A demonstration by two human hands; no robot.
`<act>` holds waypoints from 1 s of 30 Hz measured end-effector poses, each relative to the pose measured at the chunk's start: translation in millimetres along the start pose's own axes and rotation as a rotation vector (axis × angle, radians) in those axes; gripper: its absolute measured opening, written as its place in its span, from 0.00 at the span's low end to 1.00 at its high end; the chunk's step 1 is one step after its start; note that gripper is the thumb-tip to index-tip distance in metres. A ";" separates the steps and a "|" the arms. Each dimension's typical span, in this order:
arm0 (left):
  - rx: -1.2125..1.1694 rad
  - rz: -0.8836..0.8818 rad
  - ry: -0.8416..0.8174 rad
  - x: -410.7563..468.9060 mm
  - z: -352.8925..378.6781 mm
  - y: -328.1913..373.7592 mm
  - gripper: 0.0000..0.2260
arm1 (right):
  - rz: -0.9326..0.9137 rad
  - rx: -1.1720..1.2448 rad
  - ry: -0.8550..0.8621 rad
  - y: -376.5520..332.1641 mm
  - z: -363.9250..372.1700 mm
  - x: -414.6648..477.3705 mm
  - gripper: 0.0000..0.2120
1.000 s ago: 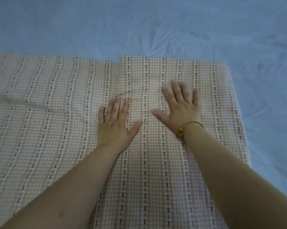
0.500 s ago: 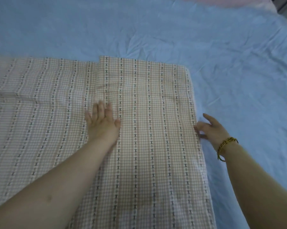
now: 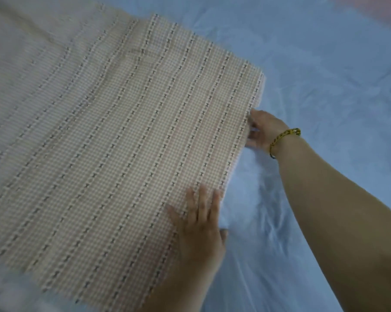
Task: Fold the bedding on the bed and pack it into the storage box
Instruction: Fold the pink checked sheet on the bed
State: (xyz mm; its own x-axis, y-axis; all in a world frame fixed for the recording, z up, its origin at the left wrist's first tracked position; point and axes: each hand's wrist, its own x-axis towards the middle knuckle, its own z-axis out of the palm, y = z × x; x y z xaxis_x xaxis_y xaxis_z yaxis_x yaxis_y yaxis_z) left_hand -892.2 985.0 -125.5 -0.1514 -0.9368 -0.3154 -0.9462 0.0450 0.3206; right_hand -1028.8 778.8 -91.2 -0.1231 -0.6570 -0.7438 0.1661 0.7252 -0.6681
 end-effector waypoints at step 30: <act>-0.800 -0.233 0.313 -33.5 -320.8 -255.3 0.17 | -0.473 -0.368 -0.075 -170.3 305.6 -129.1 0.09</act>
State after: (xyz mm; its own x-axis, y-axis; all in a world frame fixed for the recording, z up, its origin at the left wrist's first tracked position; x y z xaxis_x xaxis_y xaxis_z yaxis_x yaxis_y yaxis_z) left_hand -553.8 893.6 89.8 0.2163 -0.9490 -0.2293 -0.4421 -0.3046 0.8437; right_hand -742.2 677.2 124.6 -0.0289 -0.9286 -0.3700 -0.2412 0.3657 -0.8989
